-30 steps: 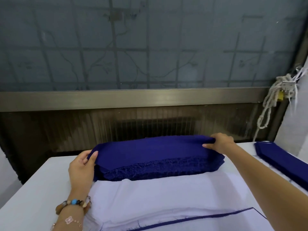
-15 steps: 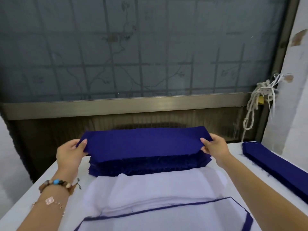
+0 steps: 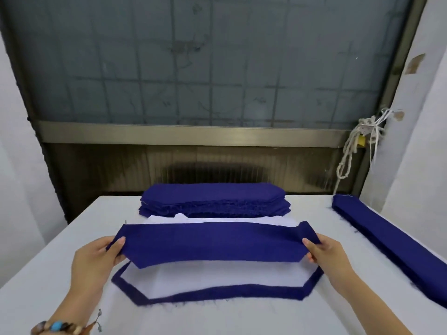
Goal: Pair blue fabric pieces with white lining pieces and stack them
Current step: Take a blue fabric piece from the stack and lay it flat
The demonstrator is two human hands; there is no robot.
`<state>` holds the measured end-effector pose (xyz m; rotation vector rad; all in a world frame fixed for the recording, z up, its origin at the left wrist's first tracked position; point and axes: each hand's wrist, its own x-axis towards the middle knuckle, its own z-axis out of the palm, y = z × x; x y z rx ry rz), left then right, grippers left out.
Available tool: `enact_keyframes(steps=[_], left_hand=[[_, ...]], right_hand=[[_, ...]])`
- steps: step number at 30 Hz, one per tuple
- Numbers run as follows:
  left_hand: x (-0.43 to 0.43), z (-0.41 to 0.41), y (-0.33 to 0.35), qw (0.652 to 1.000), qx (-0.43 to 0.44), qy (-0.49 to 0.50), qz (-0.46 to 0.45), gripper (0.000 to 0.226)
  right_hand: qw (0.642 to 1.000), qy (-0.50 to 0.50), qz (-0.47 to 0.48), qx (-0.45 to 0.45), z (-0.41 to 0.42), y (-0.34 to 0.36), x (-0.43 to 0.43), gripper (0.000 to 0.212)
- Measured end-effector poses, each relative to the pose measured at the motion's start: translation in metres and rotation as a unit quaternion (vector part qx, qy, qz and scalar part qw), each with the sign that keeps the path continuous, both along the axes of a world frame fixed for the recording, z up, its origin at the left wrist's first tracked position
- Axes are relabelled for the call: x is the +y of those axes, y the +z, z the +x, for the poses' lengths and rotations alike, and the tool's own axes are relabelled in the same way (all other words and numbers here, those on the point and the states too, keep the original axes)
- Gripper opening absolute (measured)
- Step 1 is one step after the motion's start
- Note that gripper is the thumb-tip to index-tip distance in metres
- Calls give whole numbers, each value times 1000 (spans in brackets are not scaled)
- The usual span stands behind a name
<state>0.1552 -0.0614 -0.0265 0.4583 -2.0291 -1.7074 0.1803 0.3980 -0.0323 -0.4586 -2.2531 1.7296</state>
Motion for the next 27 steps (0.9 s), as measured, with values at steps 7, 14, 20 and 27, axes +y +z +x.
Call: enact_keyframes(steps=[7,14,20,27], left_hand=[[-5,28,-35,997,-40,-46,-39,16],[2,29,-35,991,-47,-59,-114,4],[3,33,-31,988,-35,-109,-103,30],[4,29,-34,972,-36,-82,-217,23]], right_hand=[[995,7,98,13,34,-17,-1,11],[986,-21,164,29,35,-19,-7,13],[985,-43,168,0,32,-21,-5,16],[980,-23,197,-7,33,-22,-7,29]])
